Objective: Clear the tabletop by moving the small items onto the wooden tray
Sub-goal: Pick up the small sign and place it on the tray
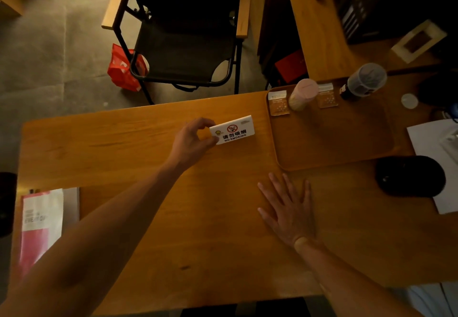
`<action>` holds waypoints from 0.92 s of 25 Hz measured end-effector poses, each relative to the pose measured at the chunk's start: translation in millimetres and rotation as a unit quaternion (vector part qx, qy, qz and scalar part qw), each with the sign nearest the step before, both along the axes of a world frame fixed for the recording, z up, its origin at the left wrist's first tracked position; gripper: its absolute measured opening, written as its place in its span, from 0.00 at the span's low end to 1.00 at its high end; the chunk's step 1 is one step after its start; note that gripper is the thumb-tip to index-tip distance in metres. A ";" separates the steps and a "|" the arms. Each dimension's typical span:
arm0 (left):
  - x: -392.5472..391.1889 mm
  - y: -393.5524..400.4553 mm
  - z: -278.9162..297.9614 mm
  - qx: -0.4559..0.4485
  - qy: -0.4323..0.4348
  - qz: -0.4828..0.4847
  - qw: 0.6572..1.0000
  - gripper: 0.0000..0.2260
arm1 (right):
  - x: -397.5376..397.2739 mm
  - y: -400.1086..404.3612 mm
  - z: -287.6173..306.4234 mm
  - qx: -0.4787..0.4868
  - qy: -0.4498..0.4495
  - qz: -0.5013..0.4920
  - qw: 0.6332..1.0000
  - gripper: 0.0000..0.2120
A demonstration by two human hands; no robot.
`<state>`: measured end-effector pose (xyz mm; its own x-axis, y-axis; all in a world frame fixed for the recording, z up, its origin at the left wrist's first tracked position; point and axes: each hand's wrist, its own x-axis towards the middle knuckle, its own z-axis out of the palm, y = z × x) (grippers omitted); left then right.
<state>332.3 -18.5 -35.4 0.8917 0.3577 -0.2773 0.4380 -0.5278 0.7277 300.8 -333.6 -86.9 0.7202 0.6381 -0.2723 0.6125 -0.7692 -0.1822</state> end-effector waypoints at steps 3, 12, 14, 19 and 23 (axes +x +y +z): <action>0.9 -12.5 1.7 -0.025 -0.019 0.013 0.999 0.13 | 2.7 -13.3 0.6 -0.007 -0.002 -0.021 1.000 0.30; 17.7 -69.9 4.1 -0.108 -0.027 0.044 0.993 0.14 | 10.4 -66.0 1.3 -0.039 -0.012 -0.195 0.980 0.33; 23.7 -81.6 5.1 -0.127 -0.017 0.040 0.991 0.14 | 13.8 -73.1 1.0 -0.042 -0.012 -0.232 0.972 0.34; 39.9 -105.3 8.6 -0.112 -0.017 0.019 0.993 0.14 | 14.6 -79.0 -2.2 -0.039 -0.011 -0.277 0.960 0.35; 53.0 -120.4 8.2 -0.100 -0.018 0.003 0.995 0.14 | 14.3 -80.1 -4.6 -0.029 -0.018 -0.278 0.960 0.35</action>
<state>385.3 -138.8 -27.2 0.9000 0.3047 -0.3116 0.4130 -0.3677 0.8332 315.0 -413.7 -91.4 0.9545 0.1375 -0.2647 0.1101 -0.9872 -0.1156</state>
